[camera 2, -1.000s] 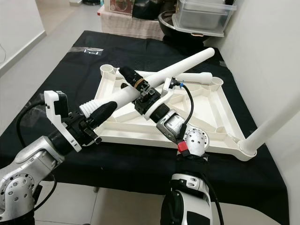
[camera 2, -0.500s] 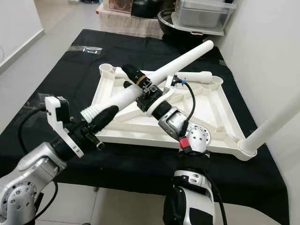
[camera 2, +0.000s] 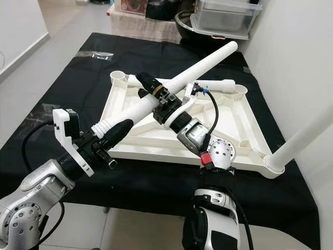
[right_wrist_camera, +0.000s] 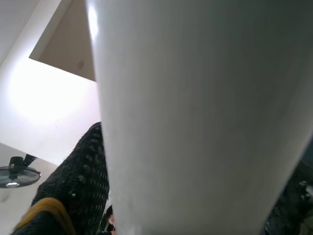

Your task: Building children table

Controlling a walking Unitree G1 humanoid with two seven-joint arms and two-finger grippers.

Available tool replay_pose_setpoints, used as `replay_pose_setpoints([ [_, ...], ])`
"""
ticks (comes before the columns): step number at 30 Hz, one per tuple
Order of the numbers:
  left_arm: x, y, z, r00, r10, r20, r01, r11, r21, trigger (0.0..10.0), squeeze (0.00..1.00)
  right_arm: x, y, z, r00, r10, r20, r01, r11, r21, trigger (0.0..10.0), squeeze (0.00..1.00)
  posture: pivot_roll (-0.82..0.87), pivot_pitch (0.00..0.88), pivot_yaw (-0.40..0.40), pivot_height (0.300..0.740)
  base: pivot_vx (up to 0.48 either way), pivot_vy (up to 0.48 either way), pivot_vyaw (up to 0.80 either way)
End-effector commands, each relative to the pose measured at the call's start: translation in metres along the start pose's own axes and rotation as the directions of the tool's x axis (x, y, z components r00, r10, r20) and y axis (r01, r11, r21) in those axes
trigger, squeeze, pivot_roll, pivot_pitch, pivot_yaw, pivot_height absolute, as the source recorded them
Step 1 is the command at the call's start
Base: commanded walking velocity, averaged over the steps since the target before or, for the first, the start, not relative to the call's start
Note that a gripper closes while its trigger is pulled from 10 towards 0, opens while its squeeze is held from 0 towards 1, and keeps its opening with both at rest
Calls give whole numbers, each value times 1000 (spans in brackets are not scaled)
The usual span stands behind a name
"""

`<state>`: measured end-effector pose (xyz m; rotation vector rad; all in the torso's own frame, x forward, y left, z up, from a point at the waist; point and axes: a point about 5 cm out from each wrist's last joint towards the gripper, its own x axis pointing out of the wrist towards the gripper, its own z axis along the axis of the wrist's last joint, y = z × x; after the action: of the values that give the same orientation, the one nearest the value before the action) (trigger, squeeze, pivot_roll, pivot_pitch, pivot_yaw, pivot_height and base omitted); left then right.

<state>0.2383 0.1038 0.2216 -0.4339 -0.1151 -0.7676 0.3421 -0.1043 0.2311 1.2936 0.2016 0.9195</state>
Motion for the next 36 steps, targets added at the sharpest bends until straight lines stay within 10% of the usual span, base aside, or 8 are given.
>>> replay_pose_setpoints([
  [1, 6, -15, -8, 994, -98, -45, 97, 995, -26, 10000, 0, 7, 7, -6, 999, 22, -43, -24, 999, -25, 10000, 0, 75, 89, -115, 740, 0, 0, 0],
  [2, 6, -15, -8, 994, -100, -46, 99, 995, -28, 10000, 0, 7, 7, -6, 999, 22, -43, -23, 999, -30, 10000, 0, 74, 89, -115, 740, 0, 0, 0],
  [3, 6, -15, -8, 994, -99, -45, 98, 995, -29, 10000, 0, 7, 6, -6, 999, 12, -39, -13, 999, -35, 1922, 0, 75, 90, -114, 740, 0, 0, 0],
  [6, 6, -15, -9, 994, -98, -45, 97, 995, -29, 10000, 0, 7, 5, -6, 999, 5, -36, -6, 999, -39, 1922, 0, 75, 90, -114, 740, 0, 0, 0],
  [7, 6, -15, -8, 994, -98, -45, 97, 995, -28, 10000, 0, 7, 4, -6, 999, -1, -33, -1, 999, -39, 0, 0, 75, 89, -113, 740, 0, 0, 0],
  [33, 4, -8, -19, 989, -62, -136, 50, 995, -86, 10000, 0, 8, 5, -5, 1000, 2, -27, -3, 999, -39, 0, 0, 76, 93, -109, 740, 0, 0, 0],
  [34, 2, -7, -20, 988, -57, -144, 46, 996, -80, 10000, 1000, 8, 8, -1, 1000, 9, -13, -9, 999, -44, 0, 0, 77, 88, -109, 740, 0, 0, 0],
  [36, -2, -3, -24, 987, -33, -160, 22, 998, -67, 10000, 1000, 8, 12, 6, 1000, 19, 9, -19, 998, -59, 0, 0, 79, 75, -107, 740, 0, 0, 0],
])
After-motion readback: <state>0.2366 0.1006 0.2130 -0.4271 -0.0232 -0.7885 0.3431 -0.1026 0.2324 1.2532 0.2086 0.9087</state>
